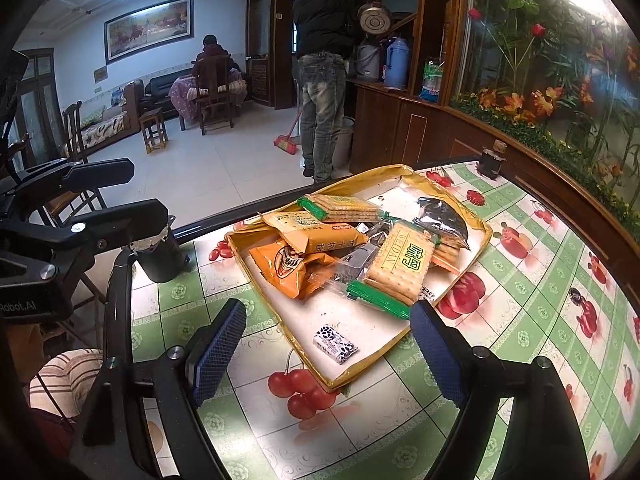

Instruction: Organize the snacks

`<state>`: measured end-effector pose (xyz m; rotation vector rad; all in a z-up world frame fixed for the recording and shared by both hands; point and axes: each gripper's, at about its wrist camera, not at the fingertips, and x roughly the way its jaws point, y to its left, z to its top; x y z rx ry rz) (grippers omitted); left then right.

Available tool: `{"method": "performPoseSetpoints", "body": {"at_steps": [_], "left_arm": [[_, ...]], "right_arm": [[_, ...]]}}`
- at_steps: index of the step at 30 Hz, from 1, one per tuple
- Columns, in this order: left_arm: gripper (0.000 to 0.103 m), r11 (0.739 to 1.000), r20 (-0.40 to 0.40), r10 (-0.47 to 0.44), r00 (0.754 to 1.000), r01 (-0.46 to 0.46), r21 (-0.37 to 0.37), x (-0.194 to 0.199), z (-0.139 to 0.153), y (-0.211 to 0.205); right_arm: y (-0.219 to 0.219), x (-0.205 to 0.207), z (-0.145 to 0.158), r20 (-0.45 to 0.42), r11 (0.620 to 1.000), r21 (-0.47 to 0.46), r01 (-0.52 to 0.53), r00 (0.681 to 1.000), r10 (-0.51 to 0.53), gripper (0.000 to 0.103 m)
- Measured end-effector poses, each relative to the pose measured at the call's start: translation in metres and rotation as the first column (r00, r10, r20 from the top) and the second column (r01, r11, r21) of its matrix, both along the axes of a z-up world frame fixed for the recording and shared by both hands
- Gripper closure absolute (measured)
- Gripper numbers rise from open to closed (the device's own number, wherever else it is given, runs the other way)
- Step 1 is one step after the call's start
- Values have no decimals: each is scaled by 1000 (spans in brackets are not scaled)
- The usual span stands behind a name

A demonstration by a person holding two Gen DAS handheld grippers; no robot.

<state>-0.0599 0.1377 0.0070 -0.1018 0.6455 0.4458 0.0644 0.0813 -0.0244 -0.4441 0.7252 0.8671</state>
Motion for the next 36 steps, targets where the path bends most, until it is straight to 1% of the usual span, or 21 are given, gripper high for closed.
{"method": "performPoseSetpoints", "body": {"at_steps": [4, 9, 17, 22, 36], "left_arm": [[28, 1000, -16, -10, 1000, 10, -1, 0, -4, -3], [28, 999, -48, -23, 999, 22, -24, 4, -8, -4], [28, 999, -84, -41, 996, 39, -28, 9, -13, -7], [28, 996, -111, -73, 991, 67, -56, 14, -18, -9], [28, 993, -119, -101, 988, 94, -70, 22, -20, -15]], "right_arm": [[-1, -1, -2, -3, 1000, -7, 1, 1000, -2, 17], [-3, 1, -6, -8, 1000, -22, 15, 1000, -15, 17], [-3, 4, -10, -20, 999, -31, 28, 999, -28, 17], [-3, 8, -16, -28, 998, -52, 39, 999, -41, 17], [-10, 17, -22, -48, 996, -64, 54, 997, -57, 17]]}}
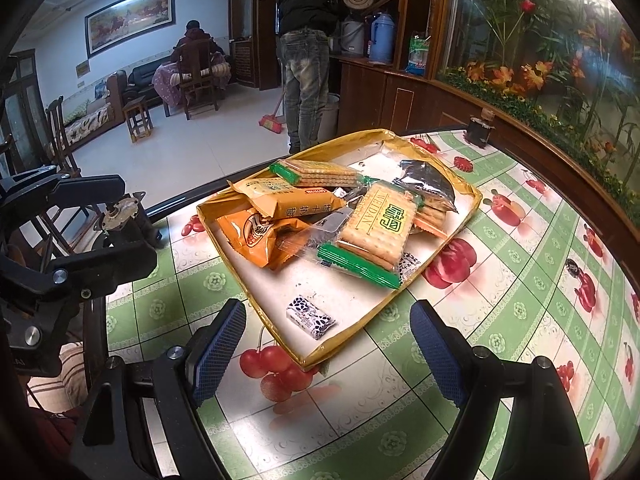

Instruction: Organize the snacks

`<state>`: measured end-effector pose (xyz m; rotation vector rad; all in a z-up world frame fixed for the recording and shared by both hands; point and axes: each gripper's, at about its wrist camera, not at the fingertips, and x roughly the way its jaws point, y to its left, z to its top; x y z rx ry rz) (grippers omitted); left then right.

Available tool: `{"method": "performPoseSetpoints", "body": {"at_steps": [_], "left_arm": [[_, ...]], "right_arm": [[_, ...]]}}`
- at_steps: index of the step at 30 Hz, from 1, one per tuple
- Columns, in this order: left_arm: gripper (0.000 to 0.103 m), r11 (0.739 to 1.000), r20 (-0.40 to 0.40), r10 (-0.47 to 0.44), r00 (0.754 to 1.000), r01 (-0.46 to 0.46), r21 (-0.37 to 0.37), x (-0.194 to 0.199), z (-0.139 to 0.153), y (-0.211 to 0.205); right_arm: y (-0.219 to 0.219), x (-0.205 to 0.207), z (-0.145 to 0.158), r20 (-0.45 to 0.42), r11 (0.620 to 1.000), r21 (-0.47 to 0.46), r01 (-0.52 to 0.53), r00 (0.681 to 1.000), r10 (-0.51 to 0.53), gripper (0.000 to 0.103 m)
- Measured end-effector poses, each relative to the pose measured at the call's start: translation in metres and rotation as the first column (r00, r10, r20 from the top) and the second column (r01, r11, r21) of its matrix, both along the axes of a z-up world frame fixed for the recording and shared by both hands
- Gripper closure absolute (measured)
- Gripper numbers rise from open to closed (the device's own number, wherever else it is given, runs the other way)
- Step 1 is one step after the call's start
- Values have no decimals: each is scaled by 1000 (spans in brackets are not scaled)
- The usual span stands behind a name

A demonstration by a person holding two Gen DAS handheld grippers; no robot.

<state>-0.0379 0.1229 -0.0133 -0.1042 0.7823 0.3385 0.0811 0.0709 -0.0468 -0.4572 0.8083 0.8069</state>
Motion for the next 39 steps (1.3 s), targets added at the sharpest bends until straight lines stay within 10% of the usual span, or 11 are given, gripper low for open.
{"method": "performPoseSetpoints", "body": {"at_steps": [39], "left_arm": [[28, 966, -27, -212, 977, 205, -160, 42, -11, -46]], "right_arm": [[-59, 19, -18, -50, 988, -68, 136, 989, -140, 17]]}}
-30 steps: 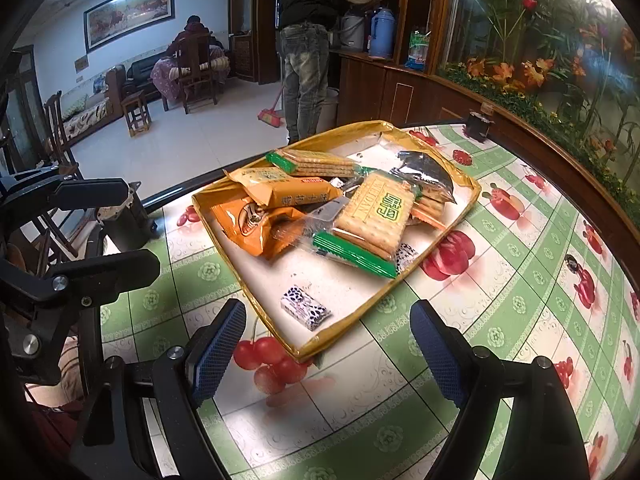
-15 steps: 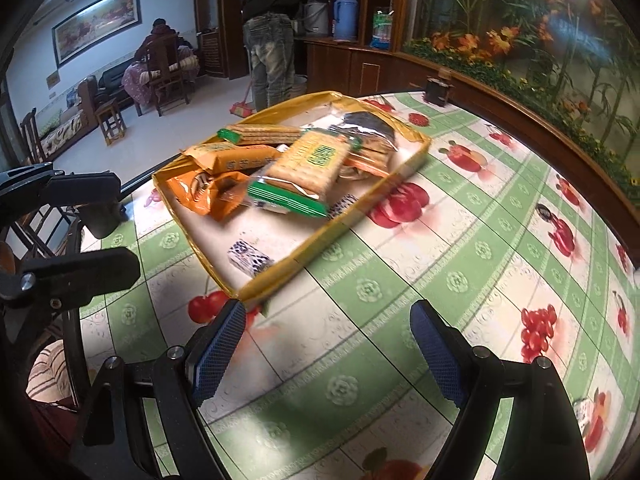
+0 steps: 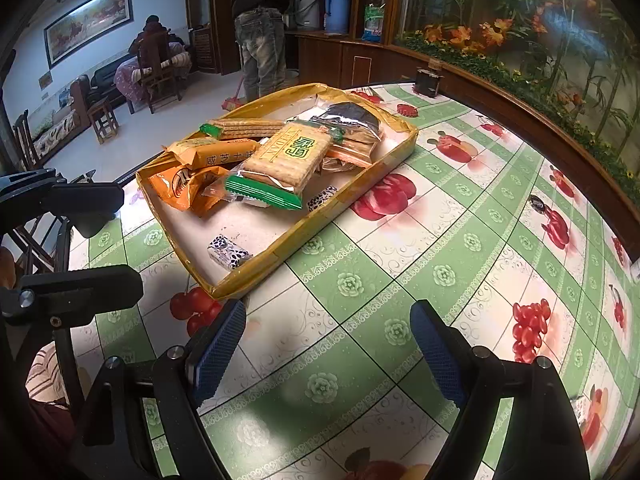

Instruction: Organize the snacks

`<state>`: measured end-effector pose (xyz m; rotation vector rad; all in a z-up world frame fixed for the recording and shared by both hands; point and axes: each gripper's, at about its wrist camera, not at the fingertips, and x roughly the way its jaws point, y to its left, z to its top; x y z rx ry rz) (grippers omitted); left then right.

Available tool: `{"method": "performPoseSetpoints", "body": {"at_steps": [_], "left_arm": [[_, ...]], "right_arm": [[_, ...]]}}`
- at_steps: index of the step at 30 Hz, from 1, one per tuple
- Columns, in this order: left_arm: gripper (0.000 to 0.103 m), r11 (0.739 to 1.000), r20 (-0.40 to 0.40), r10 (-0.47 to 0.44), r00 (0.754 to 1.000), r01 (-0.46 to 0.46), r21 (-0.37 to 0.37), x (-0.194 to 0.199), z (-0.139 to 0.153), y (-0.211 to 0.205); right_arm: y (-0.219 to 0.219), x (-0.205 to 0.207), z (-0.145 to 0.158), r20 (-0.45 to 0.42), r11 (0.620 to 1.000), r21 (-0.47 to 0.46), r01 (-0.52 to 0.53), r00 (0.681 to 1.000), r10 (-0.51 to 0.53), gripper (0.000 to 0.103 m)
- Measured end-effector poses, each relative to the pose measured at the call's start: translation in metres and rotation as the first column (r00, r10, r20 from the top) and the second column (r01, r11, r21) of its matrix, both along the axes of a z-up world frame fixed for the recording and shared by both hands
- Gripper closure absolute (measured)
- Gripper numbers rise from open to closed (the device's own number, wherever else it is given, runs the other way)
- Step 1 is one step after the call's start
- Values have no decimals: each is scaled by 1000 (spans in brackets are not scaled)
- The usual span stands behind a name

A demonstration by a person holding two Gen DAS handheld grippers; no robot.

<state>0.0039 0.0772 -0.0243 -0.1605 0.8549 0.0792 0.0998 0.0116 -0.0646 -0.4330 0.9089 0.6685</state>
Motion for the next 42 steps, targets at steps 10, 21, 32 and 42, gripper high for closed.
{"method": "performPoseSetpoints", "body": {"at_steps": [10, 21, 32, 42], "left_arm": [[28, 1000, 0, 1, 1000, -1, -6, 0, 1, 2], [28, 1000, 0, -9, 1000, 9, -21, 0, 2, 0], [28, 1000, 0, -3, 1000, 3, -26, -1, 3, 1], [28, 1000, 6, 15, 1000, -15, -27, -4, 6, 7]], "right_arm": [[11, 0, -1, 7, 999, -16, -28, 1000, 28, 17], [10, 0, 0, 6, 999, -23, -26, 1000, 26, 17], [15, -2, 1, 5, 999, -25, -39, 999, 39, 17], [25, -5, 0, 6, 997, -32, -69, 998, 70, 17]]}}
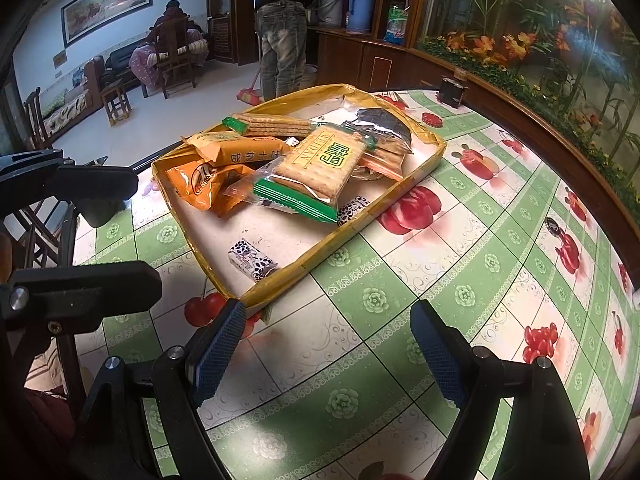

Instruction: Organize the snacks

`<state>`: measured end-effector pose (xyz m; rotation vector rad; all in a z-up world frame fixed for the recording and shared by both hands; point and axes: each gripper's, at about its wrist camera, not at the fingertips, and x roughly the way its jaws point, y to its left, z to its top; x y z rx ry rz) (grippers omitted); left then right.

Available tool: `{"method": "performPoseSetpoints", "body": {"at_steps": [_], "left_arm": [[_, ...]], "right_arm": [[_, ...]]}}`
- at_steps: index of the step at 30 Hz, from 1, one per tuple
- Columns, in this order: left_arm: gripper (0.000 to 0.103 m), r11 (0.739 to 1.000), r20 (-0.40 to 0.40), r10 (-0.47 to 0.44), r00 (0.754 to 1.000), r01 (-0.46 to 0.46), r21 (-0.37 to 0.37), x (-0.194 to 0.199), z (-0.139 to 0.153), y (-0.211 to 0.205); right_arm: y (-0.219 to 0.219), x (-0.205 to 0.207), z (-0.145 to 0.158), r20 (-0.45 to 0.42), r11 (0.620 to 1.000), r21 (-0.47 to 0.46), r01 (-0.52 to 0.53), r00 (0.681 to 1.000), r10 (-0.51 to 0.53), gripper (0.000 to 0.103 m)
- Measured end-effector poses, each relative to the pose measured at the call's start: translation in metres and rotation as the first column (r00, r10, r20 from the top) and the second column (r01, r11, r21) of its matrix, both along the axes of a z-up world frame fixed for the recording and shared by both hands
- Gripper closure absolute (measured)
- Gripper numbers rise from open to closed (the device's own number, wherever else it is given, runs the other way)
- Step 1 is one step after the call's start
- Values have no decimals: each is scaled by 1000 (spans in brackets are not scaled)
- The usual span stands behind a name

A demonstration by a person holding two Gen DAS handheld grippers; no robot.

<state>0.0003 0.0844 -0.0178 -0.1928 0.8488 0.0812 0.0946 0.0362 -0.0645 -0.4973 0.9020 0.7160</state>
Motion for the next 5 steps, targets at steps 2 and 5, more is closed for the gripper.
{"method": "performPoseSetpoints", "body": {"at_steps": [2, 5], "left_arm": [[28, 1000, -1, 2, 1000, -2, 5, 0, 0, -1], [28, 1000, -4, 0, 1000, 0, 7, -1, 0, -1]], "right_arm": [[0, 0, 0, -1, 1000, -1, 0, 1000, 0, 17], [0, 0, 0, 0, 1000, 1, 2, 1000, -2, 17]]}}
